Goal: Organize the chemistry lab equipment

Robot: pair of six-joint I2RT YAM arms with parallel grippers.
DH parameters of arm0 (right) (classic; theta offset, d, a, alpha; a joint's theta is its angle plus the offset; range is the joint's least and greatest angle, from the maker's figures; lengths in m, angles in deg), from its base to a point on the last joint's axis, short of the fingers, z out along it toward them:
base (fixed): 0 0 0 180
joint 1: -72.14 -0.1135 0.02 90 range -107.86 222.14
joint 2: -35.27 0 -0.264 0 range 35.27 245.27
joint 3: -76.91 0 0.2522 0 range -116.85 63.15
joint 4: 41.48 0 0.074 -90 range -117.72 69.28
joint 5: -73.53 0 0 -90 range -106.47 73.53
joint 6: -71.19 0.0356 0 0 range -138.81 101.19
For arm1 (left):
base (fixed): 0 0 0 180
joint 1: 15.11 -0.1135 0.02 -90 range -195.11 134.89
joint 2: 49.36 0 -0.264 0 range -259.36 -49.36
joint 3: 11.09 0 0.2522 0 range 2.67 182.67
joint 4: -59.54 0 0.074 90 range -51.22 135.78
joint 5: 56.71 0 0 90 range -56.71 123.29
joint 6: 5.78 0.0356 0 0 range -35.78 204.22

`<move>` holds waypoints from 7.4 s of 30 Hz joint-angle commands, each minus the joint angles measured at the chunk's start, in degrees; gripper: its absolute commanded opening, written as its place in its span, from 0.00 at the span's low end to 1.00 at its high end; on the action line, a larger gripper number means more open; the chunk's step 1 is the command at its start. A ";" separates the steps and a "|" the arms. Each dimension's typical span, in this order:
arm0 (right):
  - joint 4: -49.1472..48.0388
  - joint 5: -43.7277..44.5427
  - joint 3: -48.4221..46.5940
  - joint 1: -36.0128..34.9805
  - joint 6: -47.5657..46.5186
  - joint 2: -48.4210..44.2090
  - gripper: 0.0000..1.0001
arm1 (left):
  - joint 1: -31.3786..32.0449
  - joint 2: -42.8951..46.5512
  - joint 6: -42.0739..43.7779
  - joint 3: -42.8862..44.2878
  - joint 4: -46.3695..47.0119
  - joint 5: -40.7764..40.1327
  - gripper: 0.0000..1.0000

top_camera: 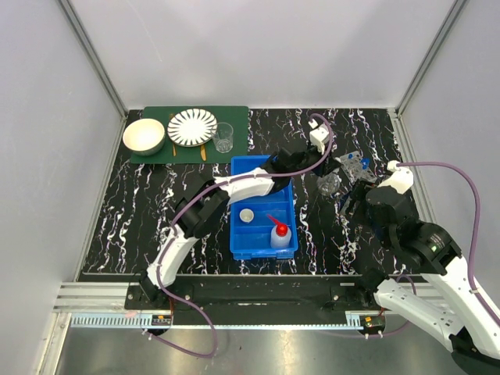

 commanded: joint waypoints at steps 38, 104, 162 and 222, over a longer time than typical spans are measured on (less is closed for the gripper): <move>-1.64 -0.32 1.32 -0.31 -0.56 0.30 0.77 | -0.85 -1.69 -6.90 -5.38 13.06 -1.55 0.00; -2.43 -1.91 2.90 -0.22 1.64 -0.58 0.79 | 1.79 6.66 -4.89 -14.70 9.12 -3.31 0.99; -19.22 -15.26 -14.94 23.16 -9.43 60.86 1.00 | -25.90 64.49 -3.56 -29.28 -77.03 -20.45 0.99; -22.47 -18.34 -10.10 24.65 -8.91 61.74 0.60 | -25.90 64.14 -3.21 -29.99 -76.50 -19.84 0.99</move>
